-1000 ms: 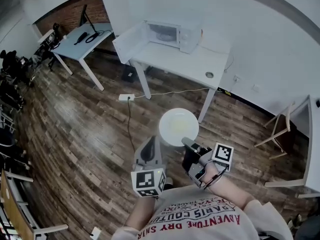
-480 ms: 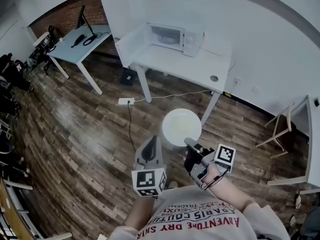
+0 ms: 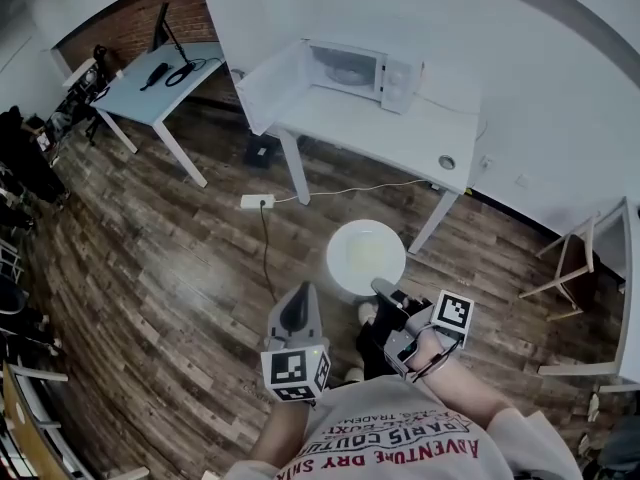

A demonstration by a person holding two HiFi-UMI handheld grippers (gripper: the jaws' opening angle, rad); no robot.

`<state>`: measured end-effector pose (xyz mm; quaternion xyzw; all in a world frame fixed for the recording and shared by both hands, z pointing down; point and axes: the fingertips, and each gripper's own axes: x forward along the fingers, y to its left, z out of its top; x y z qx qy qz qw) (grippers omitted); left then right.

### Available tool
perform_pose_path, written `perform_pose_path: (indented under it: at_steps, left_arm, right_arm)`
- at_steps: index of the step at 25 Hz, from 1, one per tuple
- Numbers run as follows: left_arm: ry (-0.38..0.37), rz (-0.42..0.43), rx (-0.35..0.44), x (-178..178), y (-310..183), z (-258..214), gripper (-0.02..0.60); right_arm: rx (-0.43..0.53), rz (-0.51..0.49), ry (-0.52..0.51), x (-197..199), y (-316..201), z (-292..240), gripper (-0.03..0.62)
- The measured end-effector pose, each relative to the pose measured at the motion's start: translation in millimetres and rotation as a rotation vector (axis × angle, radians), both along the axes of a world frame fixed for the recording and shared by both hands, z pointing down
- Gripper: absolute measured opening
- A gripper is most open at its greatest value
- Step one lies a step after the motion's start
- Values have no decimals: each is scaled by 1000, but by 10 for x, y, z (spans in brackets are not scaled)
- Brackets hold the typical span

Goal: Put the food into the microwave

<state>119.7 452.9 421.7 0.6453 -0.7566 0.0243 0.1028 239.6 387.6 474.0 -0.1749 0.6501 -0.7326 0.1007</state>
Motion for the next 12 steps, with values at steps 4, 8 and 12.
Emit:
perform_pose_path:
  at_steps: [4, 8, 12]
  left_arm:
    - [3, -19, -9, -215, -401, 46, 6]
    - [13, -37, -24, -403, -889, 67, 6]
    - [1, -58, -11, -578, -1438, -32, 6]
  right_arm:
    - [-19, -23, -7, -230, -385, 51, 23]
    - [-41, -47, -20, -459, -866, 36, 23]
    - [-16, -85, -30, -640, -1423, -66, 23]
